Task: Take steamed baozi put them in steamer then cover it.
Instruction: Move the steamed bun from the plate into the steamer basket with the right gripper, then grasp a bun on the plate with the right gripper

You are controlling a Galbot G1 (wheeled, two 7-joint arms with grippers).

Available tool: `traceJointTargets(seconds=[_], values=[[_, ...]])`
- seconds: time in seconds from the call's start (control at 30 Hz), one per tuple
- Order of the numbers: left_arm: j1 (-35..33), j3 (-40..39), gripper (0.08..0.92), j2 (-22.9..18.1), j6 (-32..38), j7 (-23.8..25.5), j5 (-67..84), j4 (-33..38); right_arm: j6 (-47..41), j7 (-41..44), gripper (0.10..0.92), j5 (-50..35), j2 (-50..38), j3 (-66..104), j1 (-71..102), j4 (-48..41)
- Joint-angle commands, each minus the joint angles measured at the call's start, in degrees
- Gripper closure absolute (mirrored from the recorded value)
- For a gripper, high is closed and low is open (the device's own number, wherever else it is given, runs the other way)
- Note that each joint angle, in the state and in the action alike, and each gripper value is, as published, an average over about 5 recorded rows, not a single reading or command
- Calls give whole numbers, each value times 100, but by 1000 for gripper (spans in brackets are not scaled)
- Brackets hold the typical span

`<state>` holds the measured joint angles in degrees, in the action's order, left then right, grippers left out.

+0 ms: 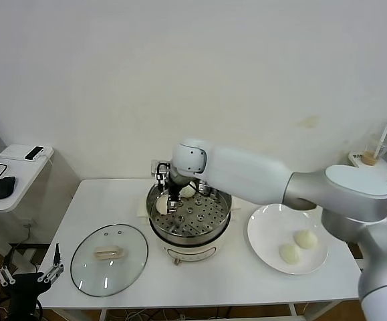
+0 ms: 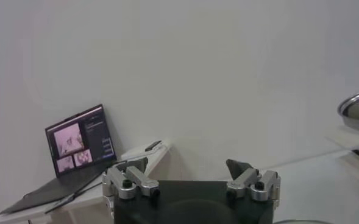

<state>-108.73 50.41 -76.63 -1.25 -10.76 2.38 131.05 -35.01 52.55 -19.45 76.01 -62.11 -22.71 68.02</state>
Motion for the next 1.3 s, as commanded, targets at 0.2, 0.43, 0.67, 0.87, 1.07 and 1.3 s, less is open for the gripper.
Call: traceJointTargets(seconds=[0.2, 0.43, 0.67, 0.87, 1.07, 1.3], values=[[4, -62, 177, -13, -13, 18, 1, 62, 733, 1363, 203, 462, -1569, 132, -959, 968], [14, -130, 177, 10, -10, 17, -15, 43, 996, 1649, 203, 775, -3041, -5, -1033, 2006], [-4, -238, 177, 44, -3, 21, -91, 19, 1411, 1793, 203, 1594, -4519, 160, -246, 2551], [8, -288, 177, 69, 18, 19, -215, -92, 1671, 1800, 203, 2206, -5258, 1001, 903, 2719], [-26, -363, 177, 62, 26, 18, -282, -121, 1819, 1726, 203, 2799, -5703, 2268, 2706, 2776], [-45, -369, 177, 72, 39, 17, -303, -198, 1916, 1583, 203, 3298, -5901, 3605, 4527, 2735]])
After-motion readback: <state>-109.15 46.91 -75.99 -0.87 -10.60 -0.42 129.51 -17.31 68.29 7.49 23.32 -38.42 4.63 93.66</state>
